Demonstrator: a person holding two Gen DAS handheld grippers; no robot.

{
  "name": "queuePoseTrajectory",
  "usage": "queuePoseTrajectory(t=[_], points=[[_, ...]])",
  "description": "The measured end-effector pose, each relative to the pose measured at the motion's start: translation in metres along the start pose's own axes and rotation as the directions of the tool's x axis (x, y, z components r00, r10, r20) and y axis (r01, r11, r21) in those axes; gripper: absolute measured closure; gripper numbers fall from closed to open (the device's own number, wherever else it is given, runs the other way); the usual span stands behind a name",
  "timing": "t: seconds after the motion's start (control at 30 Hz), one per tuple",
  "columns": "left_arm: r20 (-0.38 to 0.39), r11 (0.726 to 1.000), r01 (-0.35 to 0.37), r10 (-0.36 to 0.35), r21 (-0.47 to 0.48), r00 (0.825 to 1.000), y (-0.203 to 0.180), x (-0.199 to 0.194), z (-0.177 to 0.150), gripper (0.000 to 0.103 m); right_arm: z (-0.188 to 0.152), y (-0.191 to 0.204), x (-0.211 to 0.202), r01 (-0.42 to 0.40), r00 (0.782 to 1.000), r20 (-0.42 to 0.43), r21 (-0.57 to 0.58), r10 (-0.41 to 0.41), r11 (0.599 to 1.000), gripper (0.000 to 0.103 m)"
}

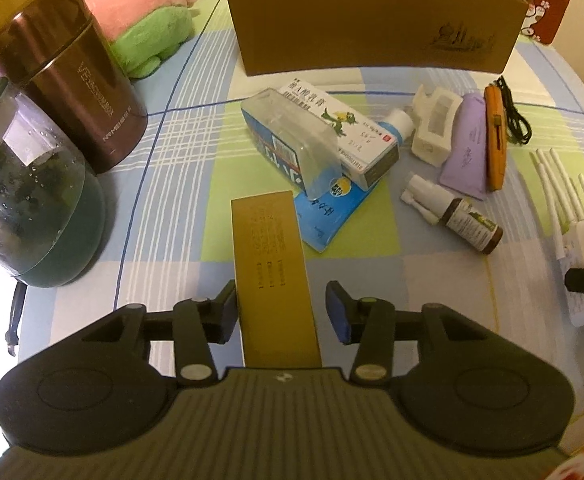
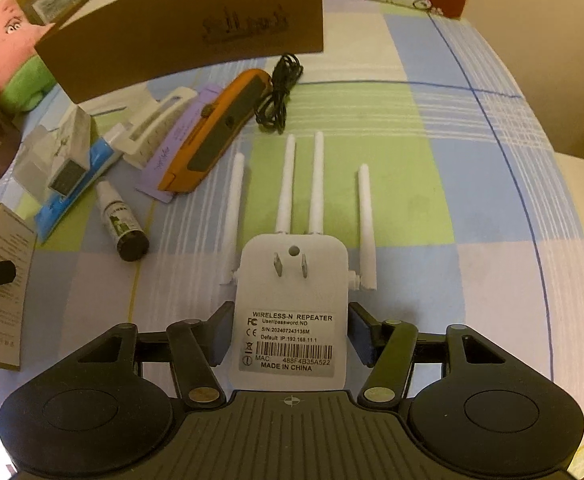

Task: Organize rigid objects
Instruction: 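Close the left tool on the gold box while the right tool grips the white repeater, then lift both held items and carry them over the brown box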

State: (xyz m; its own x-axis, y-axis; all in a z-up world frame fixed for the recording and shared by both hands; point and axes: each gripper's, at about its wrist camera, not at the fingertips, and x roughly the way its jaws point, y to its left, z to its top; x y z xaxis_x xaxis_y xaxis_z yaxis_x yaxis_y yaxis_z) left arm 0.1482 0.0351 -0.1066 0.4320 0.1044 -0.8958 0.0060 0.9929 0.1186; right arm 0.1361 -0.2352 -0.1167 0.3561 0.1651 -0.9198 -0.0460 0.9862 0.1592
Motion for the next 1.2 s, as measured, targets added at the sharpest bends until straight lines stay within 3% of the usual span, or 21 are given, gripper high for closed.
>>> queuePoseTrajectory(t=[0.07, 0.7, 1.03, 1.2], points=[[-0.01, 1.0, -0.009, 0.009, -0.006, 1.0, 0.001, 0.003, -0.001, 0.069, -0.001, -0.001, 0.001, -0.002, 1.0, 0.005, -0.004, 0.002, 1.0, 0.047], [0.006, 0.997, -0.052, 0.052, -0.063, 0.999, -0.001, -0.005, -0.005, 0.07, 0.0, -0.027, -0.015, -0.069, 0.996, 0.052, -0.038, 0.07, 0.997, 0.051], [0.061, 0.992, -0.058, 0.065, -0.108, 0.996, -0.002, -0.037, -0.001, 0.07, 0.018, -0.028, -0.045, -0.134, 0.982, 0.124, -0.096, 0.145, 0.986, 0.051], [0.117, 0.994, -0.031, 0.043, -0.106, 0.992, -0.002, -0.058, 0.02, 0.07, 0.038, -0.013, -0.061, -0.175, 0.965, 0.174, -0.136, 0.198, 0.975, 0.051]])
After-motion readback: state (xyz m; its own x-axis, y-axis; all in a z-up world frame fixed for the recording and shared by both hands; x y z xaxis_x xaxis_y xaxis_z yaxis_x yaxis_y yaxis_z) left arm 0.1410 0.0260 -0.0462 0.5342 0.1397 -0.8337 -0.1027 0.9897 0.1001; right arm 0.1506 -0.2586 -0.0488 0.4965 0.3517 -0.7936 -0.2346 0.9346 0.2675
